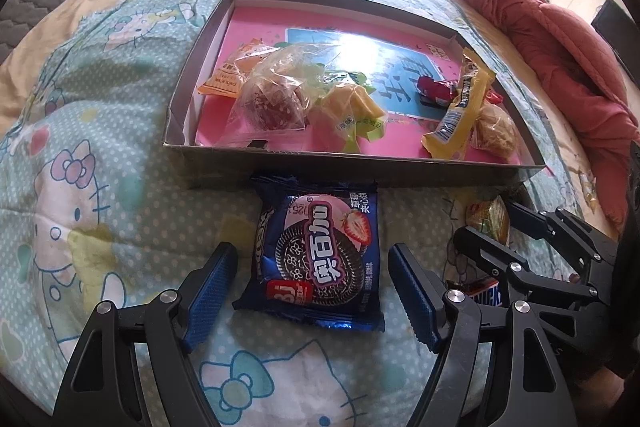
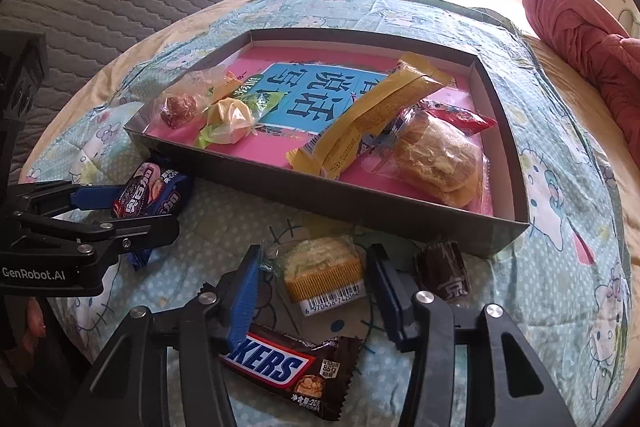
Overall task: Organize snacks
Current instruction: 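Close left gripper on the blue cookie pack while right gripper grasps the packaged yellow cake, then lift and carry the cookie pack into the tray with left gripper while right gripper carries the cake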
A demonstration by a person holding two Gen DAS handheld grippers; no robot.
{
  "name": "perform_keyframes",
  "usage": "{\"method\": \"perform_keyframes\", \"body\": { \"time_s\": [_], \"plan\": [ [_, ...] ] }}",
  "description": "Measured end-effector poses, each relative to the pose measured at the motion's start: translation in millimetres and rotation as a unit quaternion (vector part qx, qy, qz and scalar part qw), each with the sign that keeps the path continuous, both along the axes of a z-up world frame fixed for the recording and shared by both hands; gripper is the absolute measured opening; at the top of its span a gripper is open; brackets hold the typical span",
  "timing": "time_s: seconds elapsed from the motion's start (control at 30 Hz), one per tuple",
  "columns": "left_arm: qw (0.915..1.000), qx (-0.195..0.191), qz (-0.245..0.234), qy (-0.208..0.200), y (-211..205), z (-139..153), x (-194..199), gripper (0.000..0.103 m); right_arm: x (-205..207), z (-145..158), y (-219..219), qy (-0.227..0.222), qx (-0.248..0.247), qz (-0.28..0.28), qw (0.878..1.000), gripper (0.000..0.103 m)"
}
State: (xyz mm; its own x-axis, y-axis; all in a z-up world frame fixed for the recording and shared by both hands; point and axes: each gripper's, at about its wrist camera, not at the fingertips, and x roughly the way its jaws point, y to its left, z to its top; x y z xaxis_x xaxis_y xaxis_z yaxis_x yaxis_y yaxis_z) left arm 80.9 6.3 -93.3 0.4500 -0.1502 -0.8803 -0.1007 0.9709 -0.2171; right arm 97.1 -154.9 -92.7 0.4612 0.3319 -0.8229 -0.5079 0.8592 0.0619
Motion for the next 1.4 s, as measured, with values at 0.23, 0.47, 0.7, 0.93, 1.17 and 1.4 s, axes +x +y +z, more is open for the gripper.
{"method": "perform_keyframes", "body": {
  "time_s": [0.23, 0.47, 0.7, 0.93, 1.17, 1.4],
  "plan": [
    [1.0000, 0.006, 0.006, -0.004, -3, -1, 4, 0.079, 1, 3, -8, 0.013, 0.031, -0.005, 0.999, 0.049],
    [0.9999, 0.007, 0.007, -0.010, -3, -2, 6, 0.078, 2, 8, -16, 0.025, 0.062, -0.015, 0.998, 0.049],
    [0.9994, 0.032, -0.002, -0.014, -7, -1, 6, 0.059, 3, 10, -26, 0.038, 0.093, -0.028, 0.995, 0.049],
    [0.9997, 0.015, -0.002, -0.020, -3, 4, -1, 0.057, 0, 13, -26, 0.036, 0.102, -0.025, 0.994, 0.048],
    [0.9995, 0.005, -0.013, -0.028, -7, 13, -11, 0.057, -2, 19, -30, 0.032, 0.117, -0.025, 0.992, 0.048],
    [0.9989, 0.003, -0.015, -0.046, -7, 27, -23, 0.057, -6, 27, -31, 0.023, 0.133, -0.021, 0.991, 0.048]
  ]
}}
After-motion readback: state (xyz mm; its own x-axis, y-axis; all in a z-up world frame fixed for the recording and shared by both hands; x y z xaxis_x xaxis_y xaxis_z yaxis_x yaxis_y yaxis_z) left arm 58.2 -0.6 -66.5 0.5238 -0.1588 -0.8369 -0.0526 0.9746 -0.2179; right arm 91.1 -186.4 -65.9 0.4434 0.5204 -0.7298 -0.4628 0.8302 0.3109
